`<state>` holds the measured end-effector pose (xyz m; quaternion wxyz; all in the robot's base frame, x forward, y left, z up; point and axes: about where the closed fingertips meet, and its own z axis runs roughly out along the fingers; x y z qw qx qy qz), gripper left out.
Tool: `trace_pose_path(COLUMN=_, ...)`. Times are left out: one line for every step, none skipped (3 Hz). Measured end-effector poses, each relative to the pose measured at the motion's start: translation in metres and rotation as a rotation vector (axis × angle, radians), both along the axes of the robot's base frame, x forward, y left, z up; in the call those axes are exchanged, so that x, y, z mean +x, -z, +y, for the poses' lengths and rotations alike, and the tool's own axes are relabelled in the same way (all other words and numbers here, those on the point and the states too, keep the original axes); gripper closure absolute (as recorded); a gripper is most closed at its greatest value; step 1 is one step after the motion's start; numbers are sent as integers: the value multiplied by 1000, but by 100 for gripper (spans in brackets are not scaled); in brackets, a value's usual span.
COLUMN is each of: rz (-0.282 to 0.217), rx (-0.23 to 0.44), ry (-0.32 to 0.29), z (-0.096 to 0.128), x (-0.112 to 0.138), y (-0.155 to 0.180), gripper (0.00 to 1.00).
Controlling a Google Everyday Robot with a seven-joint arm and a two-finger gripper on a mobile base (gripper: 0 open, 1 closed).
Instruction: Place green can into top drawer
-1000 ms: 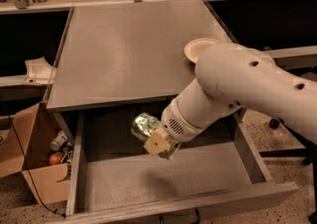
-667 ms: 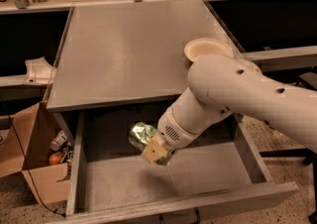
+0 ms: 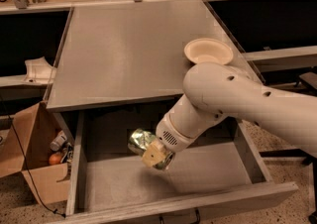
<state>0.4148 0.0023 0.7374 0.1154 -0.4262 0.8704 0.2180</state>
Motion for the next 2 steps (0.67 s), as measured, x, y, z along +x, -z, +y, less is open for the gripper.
trace_pose_path(rz=27, rx=27, ry=28, z=1, x=-1, y=20, gripper=100)
trace_pose_path(rz=46, rx=71, ry=66, z=1, x=0, y=37, gripper=100)
